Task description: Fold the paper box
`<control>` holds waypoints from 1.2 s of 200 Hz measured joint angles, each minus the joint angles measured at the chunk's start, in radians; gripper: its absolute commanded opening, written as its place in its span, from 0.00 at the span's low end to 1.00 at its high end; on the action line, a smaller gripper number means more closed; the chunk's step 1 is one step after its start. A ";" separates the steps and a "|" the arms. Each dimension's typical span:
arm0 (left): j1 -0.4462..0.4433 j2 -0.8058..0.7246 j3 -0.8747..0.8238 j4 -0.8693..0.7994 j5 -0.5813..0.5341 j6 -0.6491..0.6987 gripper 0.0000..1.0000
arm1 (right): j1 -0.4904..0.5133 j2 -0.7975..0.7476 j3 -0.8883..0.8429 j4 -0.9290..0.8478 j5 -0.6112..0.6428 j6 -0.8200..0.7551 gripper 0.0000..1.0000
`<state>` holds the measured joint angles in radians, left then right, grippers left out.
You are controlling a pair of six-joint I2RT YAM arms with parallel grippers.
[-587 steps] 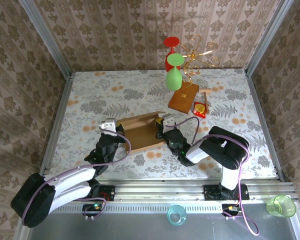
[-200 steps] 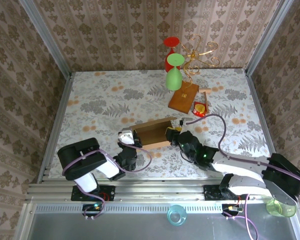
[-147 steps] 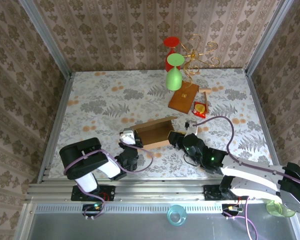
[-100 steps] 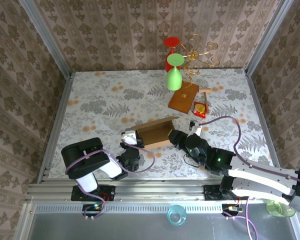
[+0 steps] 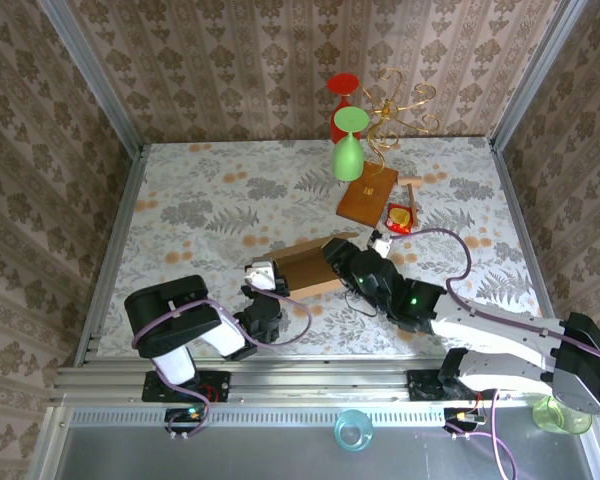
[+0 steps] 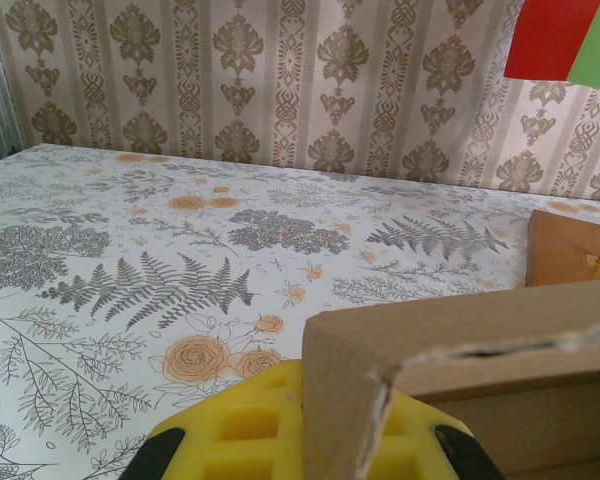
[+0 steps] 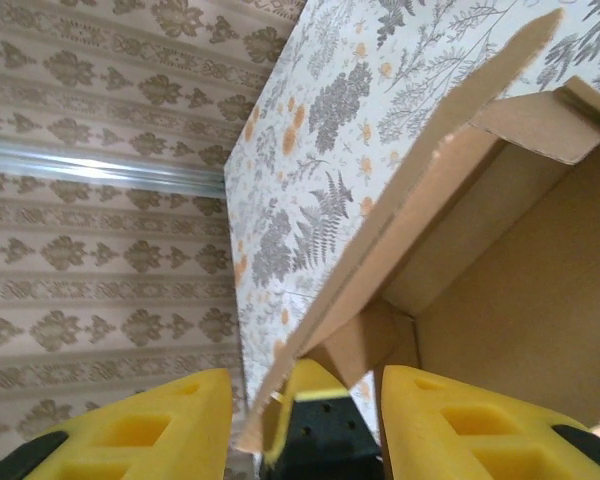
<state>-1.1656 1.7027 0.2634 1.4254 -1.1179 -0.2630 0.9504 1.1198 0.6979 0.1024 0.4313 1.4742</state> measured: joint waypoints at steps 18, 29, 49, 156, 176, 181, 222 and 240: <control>0.000 0.000 0.000 0.000 -0.002 0.003 0.00 | -0.025 0.032 0.013 0.027 -0.026 0.026 0.44; -0.001 0.000 0.001 0.000 -0.002 0.004 0.00 | -0.040 0.055 0.022 0.034 -0.045 0.042 0.43; -0.002 0.000 0.005 -0.004 -0.005 0.007 0.00 | -0.065 0.106 0.039 0.056 -0.084 0.071 0.41; -0.059 -0.090 -0.053 -0.107 0.058 0.027 0.55 | -0.118 0.187 0.010 0.106 -0.157 0.183 0.00; -0.105 -0.194 -0.085 -0.160 0.079 0.015 0.62 | -0.129 0.187 -0.028 0.108 -0.163 0.184 0.00; -0.113 -0.229 -0.089 -0.185 0.087 0.003 0.62 | -0.131 0.187 -0.034 0.108 -0.164 0.185 0.00; -0.129 -0.656 -0.027 -0.716 0.160 -0.193 0.63 | -0.157 0.187 -0.067 0.134 -0.191 0.183 0.00; -0.094 -0.834 0.029 -0.970 0.220 -0.290 0.61 | -0.169 0.187 -0.087 0.136 -0.203 0.183 0.00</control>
<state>-1.2598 0.8688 0.2920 0.4557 -0.8974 -0.5526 0.7818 1.3064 0.6109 0.2386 0.2283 1.6577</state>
